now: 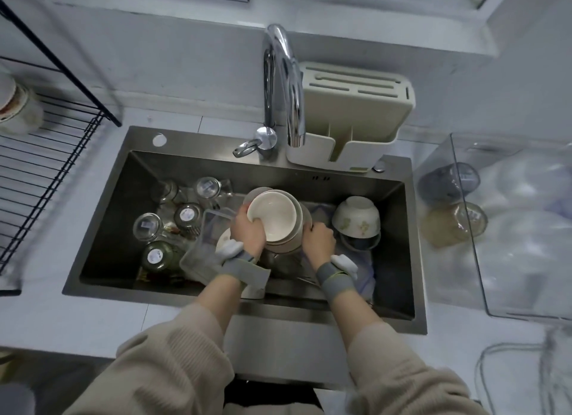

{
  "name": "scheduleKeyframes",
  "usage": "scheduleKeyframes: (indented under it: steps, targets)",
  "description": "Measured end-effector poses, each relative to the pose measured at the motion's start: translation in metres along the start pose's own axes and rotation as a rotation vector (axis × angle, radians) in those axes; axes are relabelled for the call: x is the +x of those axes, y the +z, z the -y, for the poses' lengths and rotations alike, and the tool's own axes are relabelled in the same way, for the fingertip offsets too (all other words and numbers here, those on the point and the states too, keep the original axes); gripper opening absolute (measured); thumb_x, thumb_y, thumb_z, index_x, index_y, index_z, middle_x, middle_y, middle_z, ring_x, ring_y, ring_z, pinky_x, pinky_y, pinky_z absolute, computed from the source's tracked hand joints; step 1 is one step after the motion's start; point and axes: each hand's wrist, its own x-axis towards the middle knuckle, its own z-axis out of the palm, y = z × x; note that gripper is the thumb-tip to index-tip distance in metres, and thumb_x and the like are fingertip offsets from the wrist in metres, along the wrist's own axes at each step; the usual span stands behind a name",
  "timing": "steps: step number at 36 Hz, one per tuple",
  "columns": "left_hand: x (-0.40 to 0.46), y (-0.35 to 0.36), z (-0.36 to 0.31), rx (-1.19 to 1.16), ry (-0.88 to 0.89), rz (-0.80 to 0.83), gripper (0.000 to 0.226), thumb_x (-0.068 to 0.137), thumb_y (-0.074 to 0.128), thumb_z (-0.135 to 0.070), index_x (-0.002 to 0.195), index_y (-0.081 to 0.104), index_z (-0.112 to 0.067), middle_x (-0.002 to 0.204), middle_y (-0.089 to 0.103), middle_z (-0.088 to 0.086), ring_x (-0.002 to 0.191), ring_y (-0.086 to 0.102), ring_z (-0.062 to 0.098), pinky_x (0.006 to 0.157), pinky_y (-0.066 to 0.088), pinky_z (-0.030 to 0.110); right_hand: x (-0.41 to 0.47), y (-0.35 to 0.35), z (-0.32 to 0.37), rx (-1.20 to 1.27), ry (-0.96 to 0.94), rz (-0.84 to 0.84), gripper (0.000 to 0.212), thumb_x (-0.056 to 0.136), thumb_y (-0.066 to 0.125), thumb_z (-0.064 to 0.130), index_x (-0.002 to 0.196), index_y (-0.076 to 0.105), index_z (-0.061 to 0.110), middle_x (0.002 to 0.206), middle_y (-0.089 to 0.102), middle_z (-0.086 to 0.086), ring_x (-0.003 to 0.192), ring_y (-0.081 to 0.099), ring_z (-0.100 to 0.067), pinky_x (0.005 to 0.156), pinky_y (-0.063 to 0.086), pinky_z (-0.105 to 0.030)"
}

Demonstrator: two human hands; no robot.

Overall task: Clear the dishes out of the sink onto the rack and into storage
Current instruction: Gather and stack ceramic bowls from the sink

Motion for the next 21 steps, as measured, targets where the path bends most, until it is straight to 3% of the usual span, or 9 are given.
scheduleKeyframes:
  steps: [6, 14, 21]
  targets:
    - [0.002, 0.000, 0.004, 0.068, 0.035, -0.010, 0.040, 0.088, 0.046, -0.007, 0.125, 0.058, -0.018, 0.115, 0.066, 0.014, 0.108, 0.057, 0.039, 0.079, 0.032, 0.030, -0.001, 0.001, 0.002, 0.017, -0.018, 0.056, 0.041, 0.101, 0.037, 0.030, 0.114, 0.062, 0.000, 0.122, 0.060, -0.027, 0.113, 0.055, -0.043, 0.091, 0.044, -0.044]
    - [-0.002, -0.019, 0.004, 0.156, 0.166, 0.011, 0.038, 0.094, 0.043, -0.010, 0.129, 0.052, -0.019, 0.115, 0.066, 0.010, 0.104, 0.059, 0.032, 0.074, 0.035, 0.027, 0.000, 0.007, 0.006, 0.119, 0.012, 0.155, 0.036, 0.095, 0.041, 0.022, 0.114, 0.063, 0.000, 0.121, 0.060, -0.026, 0.114, 0.054, -0.041, 0.089, 0.044, -0.038]
    - [-0.001, -0.034, -0.003, 0.322, 0.206, -0.004, 0.031, 0.093, 0.042, -0.018, 0.122, 0.053, -0.022, 0.110, 0.066, 0.013, 0.099, 0.059, 0.037, 0.083, 0.050, 0.044, 0.002, 0.008, 0.008, 0.198, 0.012, 0.208, 0.038, 0.092, 0.045, 0.030, 0.104, 0.064, -0.001, 0.114, 0.064, -0.023, 0.106, 0.060, -0.036, 0.082, 0.046, -0.036]
